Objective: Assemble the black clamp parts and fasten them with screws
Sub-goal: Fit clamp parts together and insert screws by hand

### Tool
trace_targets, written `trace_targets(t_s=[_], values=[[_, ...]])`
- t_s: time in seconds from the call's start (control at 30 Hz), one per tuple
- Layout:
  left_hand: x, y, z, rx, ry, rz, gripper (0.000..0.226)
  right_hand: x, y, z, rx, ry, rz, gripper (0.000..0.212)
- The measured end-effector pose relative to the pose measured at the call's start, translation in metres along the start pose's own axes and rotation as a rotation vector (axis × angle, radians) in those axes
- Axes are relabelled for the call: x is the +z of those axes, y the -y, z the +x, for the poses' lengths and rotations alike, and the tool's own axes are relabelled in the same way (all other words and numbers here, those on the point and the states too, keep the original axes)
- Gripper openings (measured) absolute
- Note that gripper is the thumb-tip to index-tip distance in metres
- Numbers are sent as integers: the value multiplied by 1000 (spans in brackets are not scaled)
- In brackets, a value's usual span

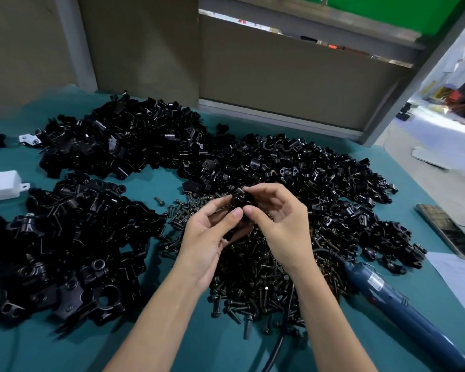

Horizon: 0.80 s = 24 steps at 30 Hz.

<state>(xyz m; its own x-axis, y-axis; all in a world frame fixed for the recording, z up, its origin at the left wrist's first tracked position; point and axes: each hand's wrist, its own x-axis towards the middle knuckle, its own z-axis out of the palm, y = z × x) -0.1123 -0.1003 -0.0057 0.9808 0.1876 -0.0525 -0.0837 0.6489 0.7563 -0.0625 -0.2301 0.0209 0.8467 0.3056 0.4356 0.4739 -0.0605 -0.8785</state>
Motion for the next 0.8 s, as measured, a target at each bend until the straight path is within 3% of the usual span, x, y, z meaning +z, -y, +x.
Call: trace_targets(t_s=[0.2,0.33,0.43,0.6,0.8], values=[[1,0,-1,24,-48,-40,51,1,-2,-2,6,42,32,30],[0,-1,-2,36,-25,-23,24,3,-4,-5,-24,41,10,29],[0,-4,-1,38,-18,-46,28,1,-4,-5,-51,10,3,31],[-7,-9,2,8,-75,-255,28,-41,-12,1,62,-279,-241,40],[-9,-9,4,-32,-93,-415,21,-60,-28,-2,248,-168,-604,32]])
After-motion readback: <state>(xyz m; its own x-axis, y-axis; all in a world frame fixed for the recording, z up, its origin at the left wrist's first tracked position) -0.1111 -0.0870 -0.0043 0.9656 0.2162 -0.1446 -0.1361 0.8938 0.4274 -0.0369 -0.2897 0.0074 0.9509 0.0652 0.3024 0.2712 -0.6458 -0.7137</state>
